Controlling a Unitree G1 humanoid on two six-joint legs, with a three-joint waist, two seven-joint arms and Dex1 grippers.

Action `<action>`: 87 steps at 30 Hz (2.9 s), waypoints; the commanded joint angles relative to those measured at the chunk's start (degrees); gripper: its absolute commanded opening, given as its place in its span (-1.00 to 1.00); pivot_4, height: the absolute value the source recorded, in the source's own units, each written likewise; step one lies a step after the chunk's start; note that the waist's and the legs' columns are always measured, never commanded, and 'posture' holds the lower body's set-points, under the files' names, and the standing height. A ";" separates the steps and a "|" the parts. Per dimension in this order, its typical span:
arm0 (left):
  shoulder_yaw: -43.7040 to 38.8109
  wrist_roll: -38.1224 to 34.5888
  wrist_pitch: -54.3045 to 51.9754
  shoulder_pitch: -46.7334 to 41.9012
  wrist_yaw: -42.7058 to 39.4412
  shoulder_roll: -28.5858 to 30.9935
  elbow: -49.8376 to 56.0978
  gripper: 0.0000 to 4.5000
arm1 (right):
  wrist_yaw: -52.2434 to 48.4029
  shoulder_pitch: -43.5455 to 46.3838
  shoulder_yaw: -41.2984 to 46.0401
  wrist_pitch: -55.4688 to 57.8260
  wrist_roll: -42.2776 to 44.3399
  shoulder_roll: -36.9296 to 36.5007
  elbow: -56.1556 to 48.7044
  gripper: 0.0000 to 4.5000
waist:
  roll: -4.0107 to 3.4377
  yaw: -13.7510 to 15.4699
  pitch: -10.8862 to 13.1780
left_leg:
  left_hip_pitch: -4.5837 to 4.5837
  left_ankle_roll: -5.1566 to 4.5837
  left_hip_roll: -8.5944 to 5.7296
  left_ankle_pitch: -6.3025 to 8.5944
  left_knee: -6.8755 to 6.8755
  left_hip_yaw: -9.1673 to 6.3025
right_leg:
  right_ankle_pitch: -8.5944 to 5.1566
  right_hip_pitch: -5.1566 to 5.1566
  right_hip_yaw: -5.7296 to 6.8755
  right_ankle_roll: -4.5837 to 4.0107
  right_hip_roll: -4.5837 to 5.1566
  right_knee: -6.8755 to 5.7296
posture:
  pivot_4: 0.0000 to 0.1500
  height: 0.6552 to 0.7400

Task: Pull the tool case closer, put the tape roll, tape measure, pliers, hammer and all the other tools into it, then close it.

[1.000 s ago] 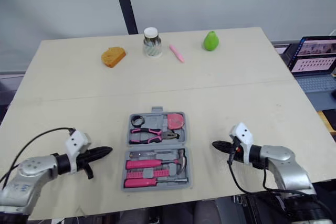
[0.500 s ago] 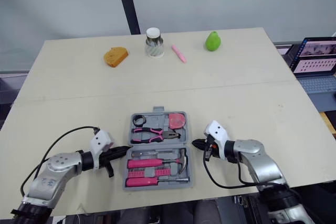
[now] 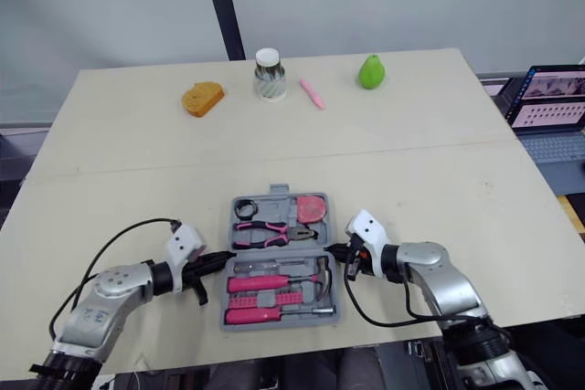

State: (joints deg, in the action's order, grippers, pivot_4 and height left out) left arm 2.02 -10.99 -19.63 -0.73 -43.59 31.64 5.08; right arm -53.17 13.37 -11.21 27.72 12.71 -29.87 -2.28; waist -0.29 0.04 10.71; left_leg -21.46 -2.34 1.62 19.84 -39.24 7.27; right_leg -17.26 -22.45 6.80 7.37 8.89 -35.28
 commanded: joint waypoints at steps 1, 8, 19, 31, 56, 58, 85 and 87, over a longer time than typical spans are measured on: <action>3.43 -0.04 -0.64 0.56 -0.94 -1.13 2.67 -1.00 | -1.13 -0.25 -1.49 0.54 1.35 0.40 -4.74 -0.95 | 0.00 0.02 0.00 | 0.00 0.00 0.00 0.00 0.00 0.00 | 0.00 0.00 0.00 0.00 0.00 0.00 | 1.00 1.00; 3.98 -0.39 -2.43 4.35 -1.53 -0.36 6.95 -1.00 | -1.34 -2.52 -1.72 1.54 1.79 -0.23 -7.07 -0.95 | 0.01 -0.21 0.00 | 0.00 0.00 0.01 0.04 0.01 0.01 | 0.00 0.00 0.02 0.00 -0.01 0.06 | 1.00 1.00; 2.92 -1.10 -4.10 10.40 -1.66 1.52 11.70 -1.00 | -1.75 -6.18 -1.60 3.83 2.88 -0.92 -11.87 -0.95 | 0.00 -0.28 -0.02 | 0.00 0.07 0.09 0.09 0.03 0.03 | -0.01 -0.02 0.00 -0.03 -0.05 0.18 | 1.00 1.00; 2.57 -1.56 -4.91 11.84 -0.68 1.05 12.74 -1.00 | -1.74 -8.19 -1.31 4.57 3.06 -1.55 -13.93 -0.95 | 0.00 -0.29 -0.04 | 0.01 0.08 0.10 0.11 0.05 0.05 | -0.02 -0.03 -0.01 -0.03 -0.06 0.21 | 1.00 1.00; 3.25 -1.18 -6.28 12.38 -0.42 0.37 13.42 -1.00 | -1.61 -7.37 -1.73 4.19 2.53 -0.99 -13.10 -0.95 | 0.01 -0.25 -0.04 | 0.00 0.07 0.09 0.11 0.05 0.05 | -0.02 -0.03 -0.01 -0.04 -0.06 0.21 | 1.00 1.00; 3.07 -1.26 -6.27 12.63 -0.56 0.60 13.54 -1.00 | -1.61 -7.32 -1.71 4.14 2.51 -0.96 -13.04 -0.95 | 0.01 -0.26 -0.04 | 0.01 0.07 0.10 0.11 0.05 0.05 | -0.02 -0.03 -0.01 -0.04 -0.06 0.21 | 1.00 1.00; -5.02 -4.57 -5.56 15.72 -2.59 4.94 13.31 -1.00 | -2.70 -5.18 6.05 6.15 6.47 -4.48 -10.00 -0.95 | 0.01 -0.55 -0.05 | 0.00 0.08 0.14 0.12 0.05 0.11 | -0.03 -0.07 -0.04 -0.05 -0.09 0.21 | 1.00 1.00; -7.69 -6.40 -5.20 16.21 -3.68 5.96 12.94 -1.00 | -3.55 -4.55 8.00 8.14 8.71 -5.93 -9.43 -0.95 | 0.01 -0.47 -0.05 | 0.00 0.08 0.14 0.12 0.05 0.11 | -0.03 -0.08 -0.07 -0.05 -0.08 0.22 | 1.00 1.00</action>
State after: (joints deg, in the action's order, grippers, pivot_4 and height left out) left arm -2.91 -15.73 -25.35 14.85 -46.17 36.87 17.54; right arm -55.19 8.36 -5.73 34.75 18.88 -34.86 -11.14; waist -0.28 -0.43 10.66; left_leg -21.46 -2.27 1.76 19.95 -39.19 7.38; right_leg -17.29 -22.53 6.73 7.31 8.82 -35.04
